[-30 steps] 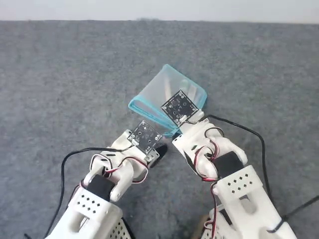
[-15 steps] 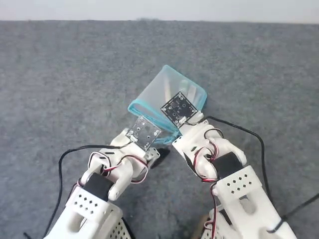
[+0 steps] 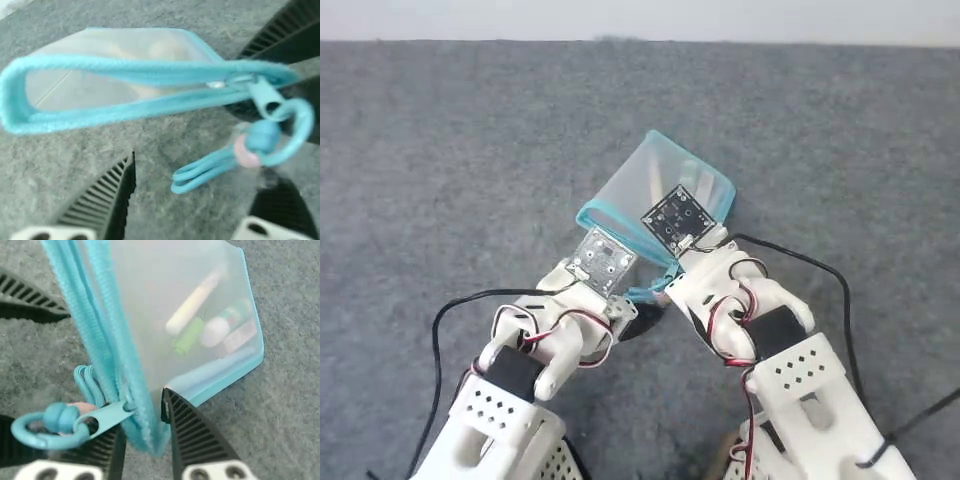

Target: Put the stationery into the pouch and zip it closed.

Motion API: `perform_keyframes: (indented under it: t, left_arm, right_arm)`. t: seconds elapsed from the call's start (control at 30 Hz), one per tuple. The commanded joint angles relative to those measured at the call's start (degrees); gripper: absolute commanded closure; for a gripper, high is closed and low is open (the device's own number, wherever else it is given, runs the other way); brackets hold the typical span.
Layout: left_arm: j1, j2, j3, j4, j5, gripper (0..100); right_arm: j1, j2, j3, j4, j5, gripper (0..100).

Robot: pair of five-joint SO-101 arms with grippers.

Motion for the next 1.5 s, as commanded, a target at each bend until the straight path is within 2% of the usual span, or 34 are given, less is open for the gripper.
perform_keyframes:
  t: [0.0,0.2,0.33,0.43,0.53,0.67,0.8,1.1,1.3,1.47]
  left_arm:
    - [-0.4,-0.1,-3.2,2.4,0.3,62]
    - [-1.4,-3.9,-1.5,3.9,-1.8,62]
    - [-2.8,-15.5,0.9,9.1,-4.6,67]
    - [-2.3,-25.4,1.1,15.5,-4.7,67]
    - [-2.1,-32.0,2.2,17.6,-5.1,67]
    - [-2.0,-31.1,2.6,17.2,-5.2,67]
    - [0.9,-27.3,2.2,16.5,-6.4,67]
    - [3.2,-17.0,2.0,5.1,1.6,67]
    - [2.7,-8.2,2.0,-4.5,2.8,67]
    - [2.7,-4.5,2.0,-8.5,2.7,78]
  right_arm:
    - [-0.3,-0.4,-0.5,-0.7,-0.9,99.2]
    - [-0.2,-0.4,-0.5,-0.7,-0.9,99.2]
    - [-0.2,-0.4,-0.5,-0.7,-0.9,99.2]
    - [-0.2,-0.4,-0.5,-0.7,-0.9,99.2]
    - [-0.3,-0.4,-0.5,-0.8,-0.9,99.2]
    - [-0.3,-0.4,-0.6,-0.8,-0.9,99.2]
    - [0.1,-0.4,-1.1,-1.3,-0.9,99.2]
    - [-1.5,-0.4,-1.1,-0.7,-1.1,99.2]
    - [-1.6,-0.4,-1.1,-0.3,-1.0,99.2]
    - [-1.3,-0.4,-1.1,-0.4,-1.0,99.2]
